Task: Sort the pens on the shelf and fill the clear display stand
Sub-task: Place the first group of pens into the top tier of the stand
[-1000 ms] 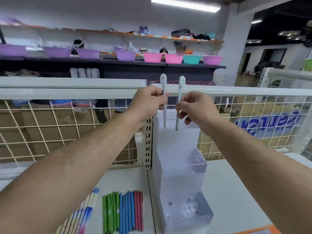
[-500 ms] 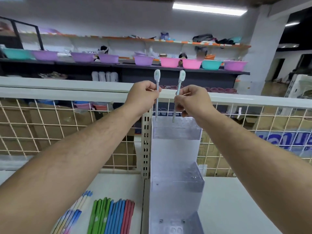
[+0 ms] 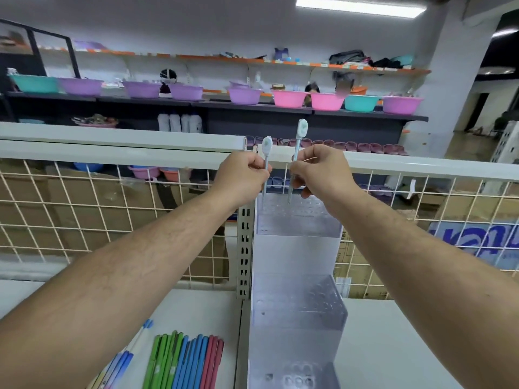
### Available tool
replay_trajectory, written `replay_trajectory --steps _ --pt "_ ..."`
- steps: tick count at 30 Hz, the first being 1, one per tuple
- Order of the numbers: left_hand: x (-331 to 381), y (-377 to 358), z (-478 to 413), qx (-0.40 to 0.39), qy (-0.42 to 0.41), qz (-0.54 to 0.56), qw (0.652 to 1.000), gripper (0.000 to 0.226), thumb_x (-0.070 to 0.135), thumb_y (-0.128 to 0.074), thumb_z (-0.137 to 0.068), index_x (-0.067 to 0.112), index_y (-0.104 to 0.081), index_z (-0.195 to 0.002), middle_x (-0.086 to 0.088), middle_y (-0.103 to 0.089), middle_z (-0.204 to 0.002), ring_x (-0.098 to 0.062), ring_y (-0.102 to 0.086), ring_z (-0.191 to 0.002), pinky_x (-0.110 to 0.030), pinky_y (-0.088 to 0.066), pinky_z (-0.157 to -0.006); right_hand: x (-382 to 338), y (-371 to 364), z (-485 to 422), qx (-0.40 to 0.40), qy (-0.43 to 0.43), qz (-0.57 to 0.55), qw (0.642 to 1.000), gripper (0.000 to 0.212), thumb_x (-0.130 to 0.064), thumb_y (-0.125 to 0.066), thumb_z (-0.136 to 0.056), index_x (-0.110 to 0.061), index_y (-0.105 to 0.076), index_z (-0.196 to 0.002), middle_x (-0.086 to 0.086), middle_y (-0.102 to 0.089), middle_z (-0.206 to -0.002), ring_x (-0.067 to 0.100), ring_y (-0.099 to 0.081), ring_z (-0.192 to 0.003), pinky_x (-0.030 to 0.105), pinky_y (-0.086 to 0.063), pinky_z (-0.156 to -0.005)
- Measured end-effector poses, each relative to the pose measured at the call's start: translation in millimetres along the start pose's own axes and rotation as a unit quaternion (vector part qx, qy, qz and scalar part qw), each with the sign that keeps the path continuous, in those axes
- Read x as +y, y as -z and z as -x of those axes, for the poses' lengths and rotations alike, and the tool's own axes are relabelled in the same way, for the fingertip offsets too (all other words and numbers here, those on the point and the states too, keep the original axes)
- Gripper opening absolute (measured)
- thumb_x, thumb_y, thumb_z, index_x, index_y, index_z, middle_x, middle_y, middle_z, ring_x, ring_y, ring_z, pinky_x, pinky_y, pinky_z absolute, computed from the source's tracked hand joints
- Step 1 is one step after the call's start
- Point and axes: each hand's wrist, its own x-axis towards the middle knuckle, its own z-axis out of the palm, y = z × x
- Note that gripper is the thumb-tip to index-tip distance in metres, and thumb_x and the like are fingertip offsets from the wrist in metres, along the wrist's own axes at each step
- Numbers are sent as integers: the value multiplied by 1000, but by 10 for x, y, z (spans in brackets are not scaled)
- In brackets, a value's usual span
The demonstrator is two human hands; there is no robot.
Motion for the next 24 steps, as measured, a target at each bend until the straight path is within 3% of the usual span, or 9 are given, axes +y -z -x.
replay_trajectory --steps 13,17,20,24 --pt "-148 -25 73 12 -31 -39 999 11 11 -64 -89 17 -68 -81 2 -67 -73 -21 -68 -76 -39 -59 -74 -14 -40 38 23 0 9 1000 5 -8 -67 -93 -8 -65 -97 10 -71 -79 15 -68 -59 25 -54 -50" --pt "-185 -66 83 9 -44 -86 995 9 14 -66 -90 17 -68 -82 9 -63 -69 -12 -60 -68 -23 -47 -63 -19 -46 40 28 1 15 999 4 -8 -66 -93 -8 -65 -97 8 -70 -76 14 -67 -58 25 -54 -51" --pt "-191 -31 83 1 -51 -96 994 12 15 -65 -90 16 -68 -79 10 -59 -65 -10 -54 -63 -21 -38 -57 -24 -61 48 31 -1 8 999 3 -9 -66 -94 -9 -64 -97 7 -71 -76 15 -69 -59 25 -56 -52" --pt "-273 79 140 -1 -33 -66 997 14 13 -58 -91 22 -69 -93 17 -62 -86 -1 -57 -79 -15 -40 -64 -48 -90 44 39 -1 -5 999 3 -11 -65 -95 -9 -63 -97 8 -71 -78 13 -69 -59 24 -53 -50"
